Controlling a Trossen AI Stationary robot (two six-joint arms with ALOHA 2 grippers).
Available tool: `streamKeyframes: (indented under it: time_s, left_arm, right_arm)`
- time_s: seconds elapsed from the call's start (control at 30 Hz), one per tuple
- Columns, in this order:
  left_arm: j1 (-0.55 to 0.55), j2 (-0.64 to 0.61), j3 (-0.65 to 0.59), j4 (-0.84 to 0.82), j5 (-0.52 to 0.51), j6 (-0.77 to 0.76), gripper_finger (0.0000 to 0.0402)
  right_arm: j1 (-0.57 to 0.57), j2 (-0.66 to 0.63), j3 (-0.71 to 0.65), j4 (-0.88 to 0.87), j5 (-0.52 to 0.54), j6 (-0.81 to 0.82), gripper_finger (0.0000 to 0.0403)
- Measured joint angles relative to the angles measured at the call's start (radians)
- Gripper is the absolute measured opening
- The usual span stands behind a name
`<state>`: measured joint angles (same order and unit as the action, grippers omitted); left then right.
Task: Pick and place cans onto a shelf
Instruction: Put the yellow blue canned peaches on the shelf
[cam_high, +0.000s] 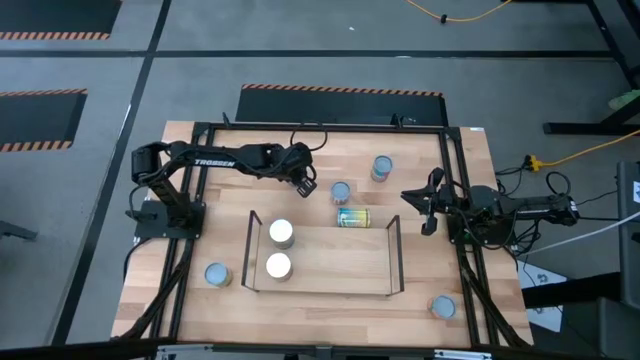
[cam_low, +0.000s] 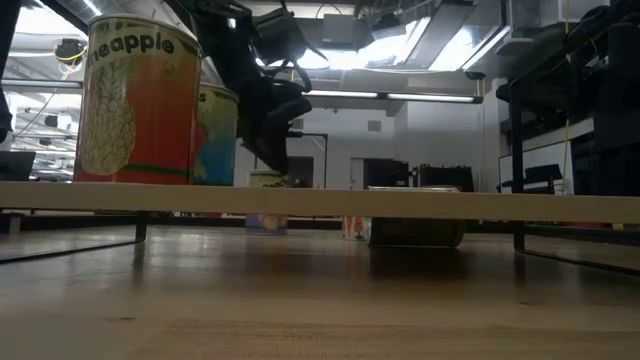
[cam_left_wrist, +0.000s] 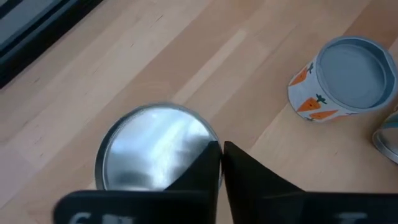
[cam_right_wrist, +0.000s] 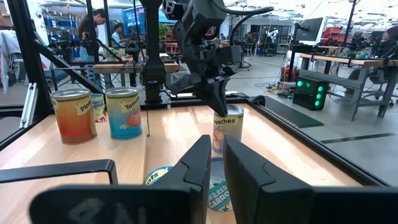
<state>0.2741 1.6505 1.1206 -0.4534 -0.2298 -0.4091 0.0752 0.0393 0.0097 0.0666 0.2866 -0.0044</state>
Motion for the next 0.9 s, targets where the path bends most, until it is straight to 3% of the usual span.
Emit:
streamKeyframes:
  time_s: [0.53,0.9]
  left_arm:
    - [-0.022,0.002,0.061,-0.006,0.032,0.097,0.0002]
    - [-0.176,0.002,0.236,-0.015,0.148,0.132,0.0001]
  right_arm:
    - [0.000,0.000,0.000,0.000,0.000,0.000,0.0048]
    - [0.000,0.000,0.000,0.000,0.000,0.000,0.0049]
